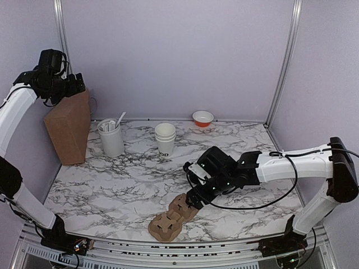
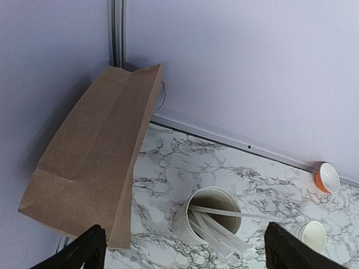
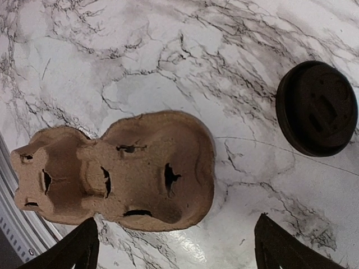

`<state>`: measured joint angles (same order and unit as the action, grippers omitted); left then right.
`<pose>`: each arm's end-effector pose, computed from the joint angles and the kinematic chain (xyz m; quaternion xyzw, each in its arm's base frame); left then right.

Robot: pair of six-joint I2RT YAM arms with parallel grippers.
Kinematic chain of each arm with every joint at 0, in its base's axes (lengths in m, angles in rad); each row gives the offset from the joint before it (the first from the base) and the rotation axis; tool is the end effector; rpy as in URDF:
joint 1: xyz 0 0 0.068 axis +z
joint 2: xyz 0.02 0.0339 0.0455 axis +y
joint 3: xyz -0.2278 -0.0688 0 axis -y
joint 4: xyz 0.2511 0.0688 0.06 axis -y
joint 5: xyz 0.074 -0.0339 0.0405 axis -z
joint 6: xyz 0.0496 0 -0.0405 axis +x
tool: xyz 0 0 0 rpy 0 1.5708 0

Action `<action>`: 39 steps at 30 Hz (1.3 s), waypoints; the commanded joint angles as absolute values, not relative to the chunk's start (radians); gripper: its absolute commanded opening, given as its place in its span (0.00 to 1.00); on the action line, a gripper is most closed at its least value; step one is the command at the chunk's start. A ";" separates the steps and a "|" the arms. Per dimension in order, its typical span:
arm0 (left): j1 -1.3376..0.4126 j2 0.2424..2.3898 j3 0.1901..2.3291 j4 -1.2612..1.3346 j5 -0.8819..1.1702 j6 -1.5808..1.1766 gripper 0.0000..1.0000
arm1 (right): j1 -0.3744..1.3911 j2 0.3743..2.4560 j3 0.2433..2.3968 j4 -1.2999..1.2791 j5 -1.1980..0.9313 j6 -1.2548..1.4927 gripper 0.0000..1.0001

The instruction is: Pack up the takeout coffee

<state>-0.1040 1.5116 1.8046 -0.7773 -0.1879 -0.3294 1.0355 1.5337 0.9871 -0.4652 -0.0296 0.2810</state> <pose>0.3373 -0.0259 0.4137 -0.1440 0.8414 -0.0322 0.5199 0.1634 0.2784 0.1571 -0.3578 0.8920 0.1800 0.2095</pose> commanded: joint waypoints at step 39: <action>-0.537 1.384 1.581 -0.655 -0.071 -0.313 0.99 | 0.602 1.912 1.185 -0.398 0.143 0.218 0.93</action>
